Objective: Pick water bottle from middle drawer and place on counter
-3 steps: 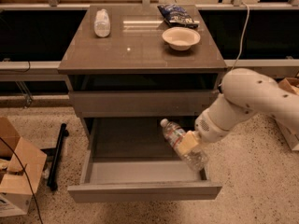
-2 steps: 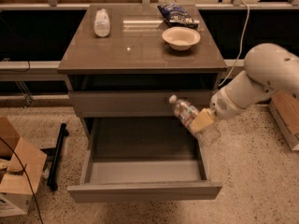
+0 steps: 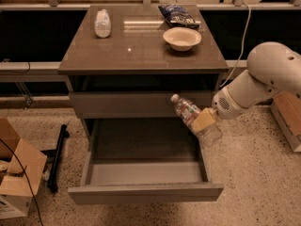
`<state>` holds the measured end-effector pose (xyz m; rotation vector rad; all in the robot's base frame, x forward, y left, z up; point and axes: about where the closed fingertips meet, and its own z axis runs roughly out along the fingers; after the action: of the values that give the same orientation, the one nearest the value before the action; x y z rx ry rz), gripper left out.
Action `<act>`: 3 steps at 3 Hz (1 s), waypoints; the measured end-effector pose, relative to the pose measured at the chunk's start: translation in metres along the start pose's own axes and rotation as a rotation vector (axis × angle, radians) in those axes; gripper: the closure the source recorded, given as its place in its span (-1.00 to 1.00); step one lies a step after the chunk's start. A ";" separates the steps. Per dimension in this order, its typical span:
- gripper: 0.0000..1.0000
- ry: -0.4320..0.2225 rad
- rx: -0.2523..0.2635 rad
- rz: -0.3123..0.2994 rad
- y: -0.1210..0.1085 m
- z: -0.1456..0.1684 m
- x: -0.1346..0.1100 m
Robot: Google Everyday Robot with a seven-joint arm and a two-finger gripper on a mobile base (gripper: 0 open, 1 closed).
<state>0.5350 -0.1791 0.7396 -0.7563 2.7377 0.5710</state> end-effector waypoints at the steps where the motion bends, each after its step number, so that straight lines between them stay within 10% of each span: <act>1: 1.00 -0.058 0.035 -0.018 0.000 -0.013 -0.018; 3: 1.00 -0.235 0.116 -0.248 0.033 -0.056 -0.115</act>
Offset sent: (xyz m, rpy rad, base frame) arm 0.0875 0.0499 0.1319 0.0181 -0.4364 0.1329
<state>0.6069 -0.1271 0.8380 -0.9188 2.3937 0.4140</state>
